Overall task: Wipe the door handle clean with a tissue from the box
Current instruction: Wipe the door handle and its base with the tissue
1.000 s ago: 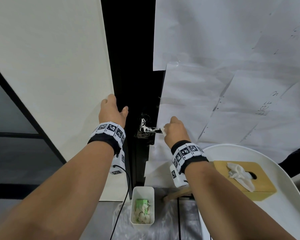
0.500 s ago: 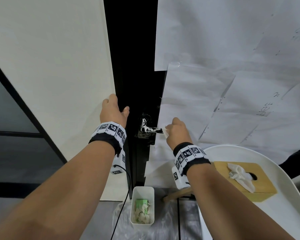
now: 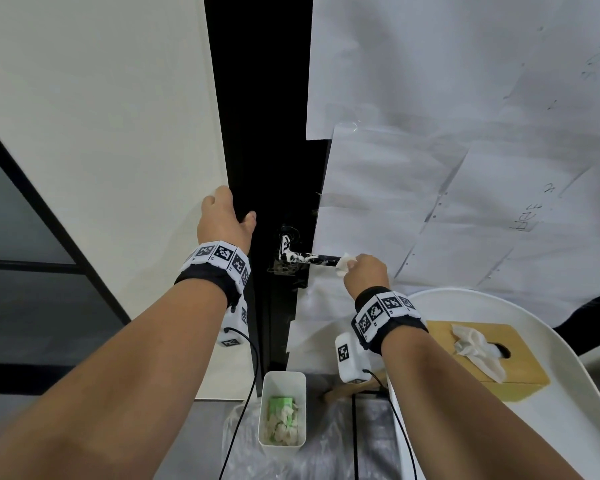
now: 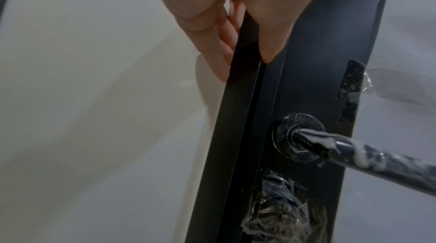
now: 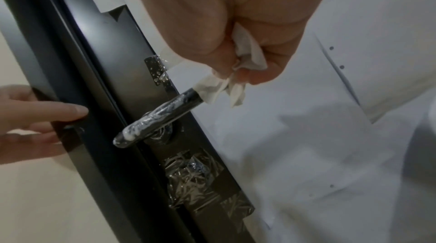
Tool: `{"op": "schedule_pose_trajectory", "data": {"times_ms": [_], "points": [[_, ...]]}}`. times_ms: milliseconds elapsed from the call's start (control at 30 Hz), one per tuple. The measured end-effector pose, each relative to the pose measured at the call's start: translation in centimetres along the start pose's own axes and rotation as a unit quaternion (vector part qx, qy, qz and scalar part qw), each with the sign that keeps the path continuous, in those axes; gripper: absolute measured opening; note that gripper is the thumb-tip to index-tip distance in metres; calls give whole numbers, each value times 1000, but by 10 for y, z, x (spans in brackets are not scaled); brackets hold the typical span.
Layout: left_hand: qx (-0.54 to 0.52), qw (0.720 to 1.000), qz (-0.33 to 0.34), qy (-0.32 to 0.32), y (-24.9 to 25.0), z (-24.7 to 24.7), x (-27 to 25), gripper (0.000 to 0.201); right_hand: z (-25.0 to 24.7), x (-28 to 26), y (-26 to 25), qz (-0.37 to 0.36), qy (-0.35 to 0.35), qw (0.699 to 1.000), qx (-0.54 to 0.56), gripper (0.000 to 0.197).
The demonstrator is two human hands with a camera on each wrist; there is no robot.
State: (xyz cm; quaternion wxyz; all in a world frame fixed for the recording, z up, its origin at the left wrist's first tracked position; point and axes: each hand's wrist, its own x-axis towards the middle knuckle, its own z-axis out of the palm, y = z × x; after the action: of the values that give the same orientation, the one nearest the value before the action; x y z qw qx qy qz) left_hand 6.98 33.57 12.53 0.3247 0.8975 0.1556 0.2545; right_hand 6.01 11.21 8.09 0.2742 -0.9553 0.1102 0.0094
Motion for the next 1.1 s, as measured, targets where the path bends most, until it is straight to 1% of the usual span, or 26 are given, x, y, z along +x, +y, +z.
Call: {"op": "schedule_pose_trajectory", "data": {"times_ms": [100, 233, 433, 500, 533, 600, 633, 700, 800, 933, 1033, 1100], "points": [[0, 1000, -1, -1, 0, 0, 0, 33, 1, -4, -1, 21, -8, 999, 26, 27], [6, 1000, -1, -4, 1, -1, 0, 33, 3, -6, -2, 42, -24, 998, 42, 28], [8, 1000, 1, -6, 2, -1, -2, 32, 1, -8, 2, 39, -23, 998, 39, 29], [7, 1000, 3, -5, 1, -1, -2, 32, -5, -7, 3, 20, 5, 1000, 10, 30], [5, 1000, 2, -5, 1, -1, -2, 32, -8, -7, 2, 4, 24, 1000, -12, 27], [8, 1000, 0, -6, 2, -1, -2, 32, -9, -4, 2, -39, 60, 997, -34, 22], [11, 1000, -1, -6, 2, -1, -1, 32, -8, -4, 1, -60, 67, 996, -30, 25], [11, 1000, -2, -7, 2, -1, -1, 32, -4, -4, -1, -95, 66, 993, -33, 30], [9, 1000, -3, -8, 2, -1, -1, 34, 3, -5, -3, -144, 64, 983, -95, 25], [7, 1000, 1, -10, 1, -1, -1, 31, 2, -9, -16, -167, 58, 973, -147, 24], [9, 1000, 2, -10, 0, -1, 0, 34, 5, -14, -26, -197, 42, 968, -152, 25], [10, 1000, 4, -11, 0, -1, 0, 35, 4, -12, -25, -200, 33, 969, -141, 26]]}}
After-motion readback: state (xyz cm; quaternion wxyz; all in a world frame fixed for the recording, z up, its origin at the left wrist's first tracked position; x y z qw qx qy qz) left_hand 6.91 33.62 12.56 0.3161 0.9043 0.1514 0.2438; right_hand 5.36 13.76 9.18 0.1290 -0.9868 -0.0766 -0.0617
